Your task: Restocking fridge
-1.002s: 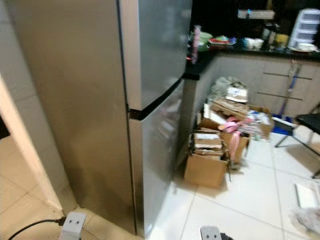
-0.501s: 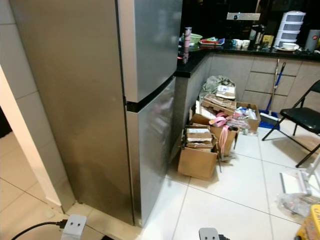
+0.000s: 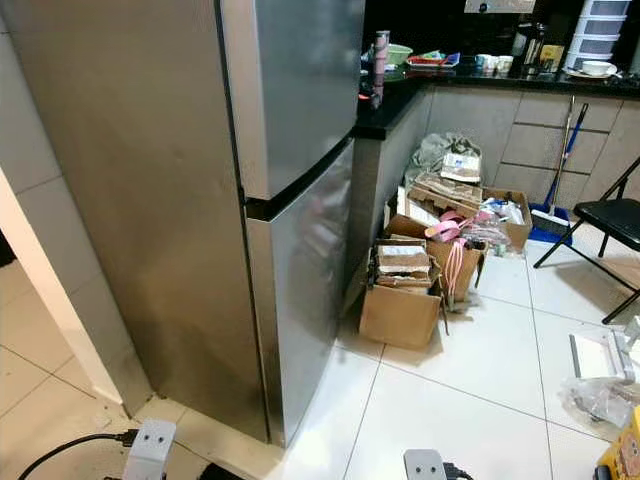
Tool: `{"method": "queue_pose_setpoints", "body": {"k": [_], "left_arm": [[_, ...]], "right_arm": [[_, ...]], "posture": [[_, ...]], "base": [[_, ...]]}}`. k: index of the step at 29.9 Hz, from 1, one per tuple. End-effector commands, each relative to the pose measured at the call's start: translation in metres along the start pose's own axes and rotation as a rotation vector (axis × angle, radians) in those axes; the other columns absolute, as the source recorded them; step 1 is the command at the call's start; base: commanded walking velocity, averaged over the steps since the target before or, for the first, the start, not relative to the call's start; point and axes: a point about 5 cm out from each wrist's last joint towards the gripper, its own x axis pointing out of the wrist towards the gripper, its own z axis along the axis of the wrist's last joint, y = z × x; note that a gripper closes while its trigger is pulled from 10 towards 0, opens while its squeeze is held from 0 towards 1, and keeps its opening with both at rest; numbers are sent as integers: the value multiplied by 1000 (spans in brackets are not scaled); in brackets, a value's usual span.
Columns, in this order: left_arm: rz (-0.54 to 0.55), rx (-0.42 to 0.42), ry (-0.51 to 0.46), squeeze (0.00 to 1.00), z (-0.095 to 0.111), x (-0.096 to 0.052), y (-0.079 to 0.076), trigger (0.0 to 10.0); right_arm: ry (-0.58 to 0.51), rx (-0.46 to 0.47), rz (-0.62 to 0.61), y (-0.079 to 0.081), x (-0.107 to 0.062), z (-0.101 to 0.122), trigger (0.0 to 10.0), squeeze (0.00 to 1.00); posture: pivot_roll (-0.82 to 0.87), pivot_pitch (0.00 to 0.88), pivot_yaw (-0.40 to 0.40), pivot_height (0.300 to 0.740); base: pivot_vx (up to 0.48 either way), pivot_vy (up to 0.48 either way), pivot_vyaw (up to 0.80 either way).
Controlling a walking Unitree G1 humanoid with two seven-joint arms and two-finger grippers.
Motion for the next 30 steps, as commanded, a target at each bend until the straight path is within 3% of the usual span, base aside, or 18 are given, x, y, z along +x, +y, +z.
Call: {"method": "queue_pose_setpoints", "body": {"k": [1, 30], "left_arm": [[6, -12, 11, 0, -4, -1, 2, 10000], [1, -25, -14, 0, 0, 0, 1, 10000]], "right_arm": [[-11, 6, 2, 1, 1, 2, 10000, 0], [-14, 3, 8, 4, 2, 4, 10000, 0]], "posture": [[-35, 75, 11, 740], [-37, 52, 9, 740]], "base": [[0, 0, 0], [0, 0, 0]]}}
